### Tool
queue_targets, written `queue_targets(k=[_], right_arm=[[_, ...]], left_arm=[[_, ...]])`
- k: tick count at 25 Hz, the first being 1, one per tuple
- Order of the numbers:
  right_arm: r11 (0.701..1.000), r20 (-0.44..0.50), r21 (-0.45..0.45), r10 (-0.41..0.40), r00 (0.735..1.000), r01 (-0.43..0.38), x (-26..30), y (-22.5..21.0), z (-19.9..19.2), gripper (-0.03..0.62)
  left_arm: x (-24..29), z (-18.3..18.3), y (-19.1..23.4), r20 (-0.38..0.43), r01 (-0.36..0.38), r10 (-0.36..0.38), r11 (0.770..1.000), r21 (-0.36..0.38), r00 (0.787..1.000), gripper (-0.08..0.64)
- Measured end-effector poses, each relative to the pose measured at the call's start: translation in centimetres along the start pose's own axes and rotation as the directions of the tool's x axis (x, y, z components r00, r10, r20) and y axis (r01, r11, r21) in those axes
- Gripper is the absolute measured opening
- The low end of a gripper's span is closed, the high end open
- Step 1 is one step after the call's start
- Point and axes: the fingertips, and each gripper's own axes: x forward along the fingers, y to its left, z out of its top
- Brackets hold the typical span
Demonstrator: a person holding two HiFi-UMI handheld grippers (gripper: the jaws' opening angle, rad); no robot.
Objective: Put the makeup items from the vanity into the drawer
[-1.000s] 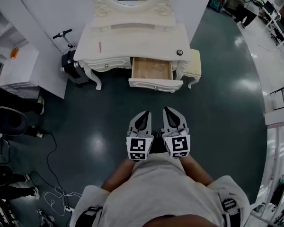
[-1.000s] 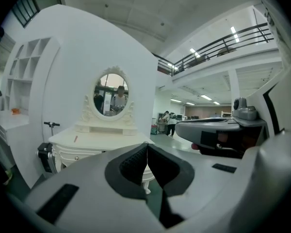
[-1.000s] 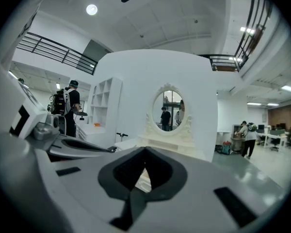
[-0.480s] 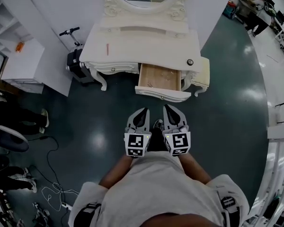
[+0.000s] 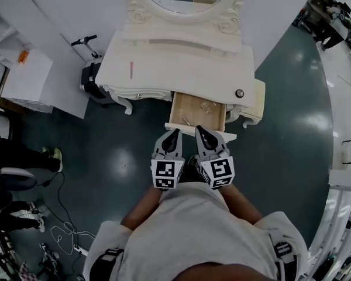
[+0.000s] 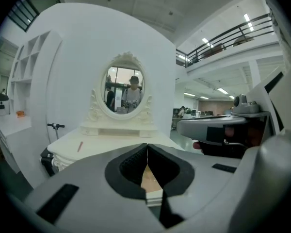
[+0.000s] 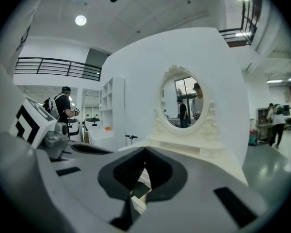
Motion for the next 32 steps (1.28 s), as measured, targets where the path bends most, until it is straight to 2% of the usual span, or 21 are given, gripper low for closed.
queue_targets(k=[4, 10, 17, 22, 27, 32], right_arm=[[0.999, -0.050, -0.008, 0.050, 0.997, -0.051, 3.4, -2.3, -0.2, 0.015], [0.995, -0.056, 0.018, 0.095, 0.994, -0.094, 8.4, -5.2, 0.6, 0.015], [0.992, -0.088, 0.047, 0.122, 0.989, -0.118, 13.6, -3.6, -0.6, 0.015], [0.991, -0.142, 0.066, 0.129, 0.982, -0.121, 17.6, -2.4, -1.6, 0.015], [0.987, -0.171, 0.084, 0.152, 0.974, -0.139, 22.2, -0.9, -2.0, 0.015], [0.984, -0.202, 0.089, 0.172, 0.964, -0.157, 26.6, 0.6, -2.6, 0.015]], left_arm=[[3.6, 1.2, 1.5, -0.021, -0.053, 0.052, 0.999, -0.010, 0.998, 0.007], [7.1, 2.3, 4.4, -0.044, -0.110, 0.109, 0.994, -0.001, 0.993, 0.006], [8.6, 0.5, 10.8, -0.102, -0.161, 0.159, 0.987, -0.014, 0.982, 0.007], [11.5, 0.5, 15.6, -0.164, -0.164, 0.166, 0.986, 0.028, 0.972, 0.007], [13.7, 1.1, 20.1, -0.168, -0.175, 0.176, 0.984, 0.016, 0.970, 0.008], [15.0, 0.1, 24.6, -0.210, -0.186, 0.180, 0.982, -0.009, 0.961, 0.006]])
